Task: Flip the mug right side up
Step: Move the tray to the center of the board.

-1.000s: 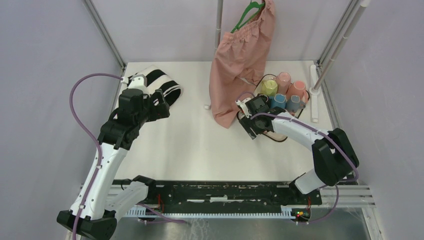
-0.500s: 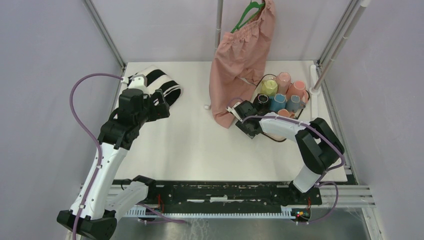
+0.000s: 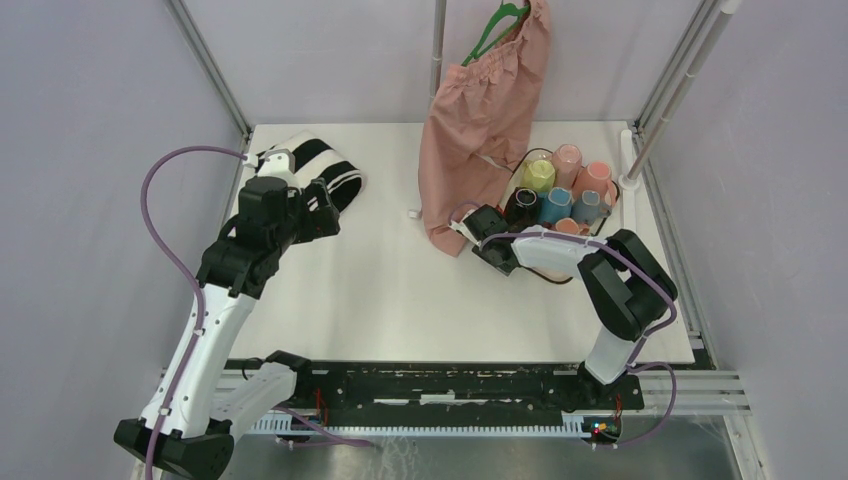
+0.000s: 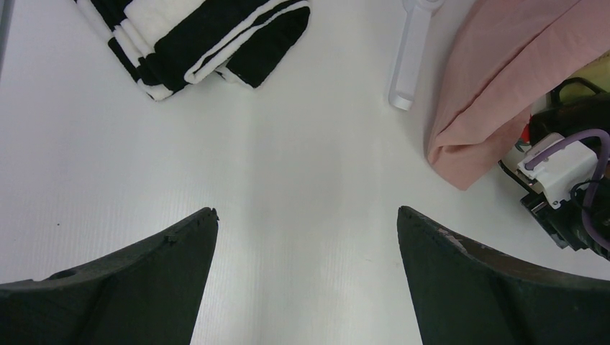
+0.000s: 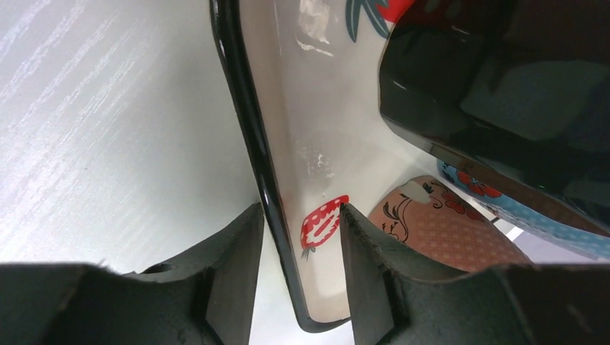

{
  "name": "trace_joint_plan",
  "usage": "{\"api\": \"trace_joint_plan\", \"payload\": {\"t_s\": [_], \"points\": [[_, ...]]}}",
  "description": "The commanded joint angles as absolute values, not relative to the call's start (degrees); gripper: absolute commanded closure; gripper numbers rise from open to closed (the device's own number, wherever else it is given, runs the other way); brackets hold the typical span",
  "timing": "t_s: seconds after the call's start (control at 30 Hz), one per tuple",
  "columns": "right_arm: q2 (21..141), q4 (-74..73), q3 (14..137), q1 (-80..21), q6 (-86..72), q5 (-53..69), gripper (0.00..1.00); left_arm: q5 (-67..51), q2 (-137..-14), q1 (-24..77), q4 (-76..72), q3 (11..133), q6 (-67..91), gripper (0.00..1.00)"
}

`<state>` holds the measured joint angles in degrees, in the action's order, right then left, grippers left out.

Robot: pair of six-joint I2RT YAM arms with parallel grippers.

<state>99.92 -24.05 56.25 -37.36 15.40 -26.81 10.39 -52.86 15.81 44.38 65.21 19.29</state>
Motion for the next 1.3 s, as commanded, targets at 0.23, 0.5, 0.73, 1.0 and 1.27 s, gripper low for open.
{"api": "trace_joint_plan", "payload": {"t_s": [0.23, 0.5, 0.73, 1.0, 1.27], "points": [[103.0, -25.8, 55.7, -34.1, 17.5, -21.7, 0.64, 11.1, -53.0, 15.6, 44.2, 66.2, 18.0, 0.0], [103.5, -26.5, 54.9, -32.9, 17.6, -19.8, 0.82, 11.3, -53.3, 15.6, 44.4, 66.3, 17.9, 0.0], [101.5, -27.6, 52.6, -33.6, 16.2, -20.1, 1.0, 11.4, -53.7, 15.6, 44.4, 66.5, 17.8, 0.0], [96.6, -28.5, 49.7, -40.0, 12.9, -17.8, 1.0, 11.5, -53.8, 15.6, 44.4, 66.4, 17.9, 0.0], [95.6, -32.3, 51.0, -46.1, 7.1, -14.9, 1.0, 11.4, -53.4, 15.6, 44.4, 66.4, 17.9, 0.0]]}}
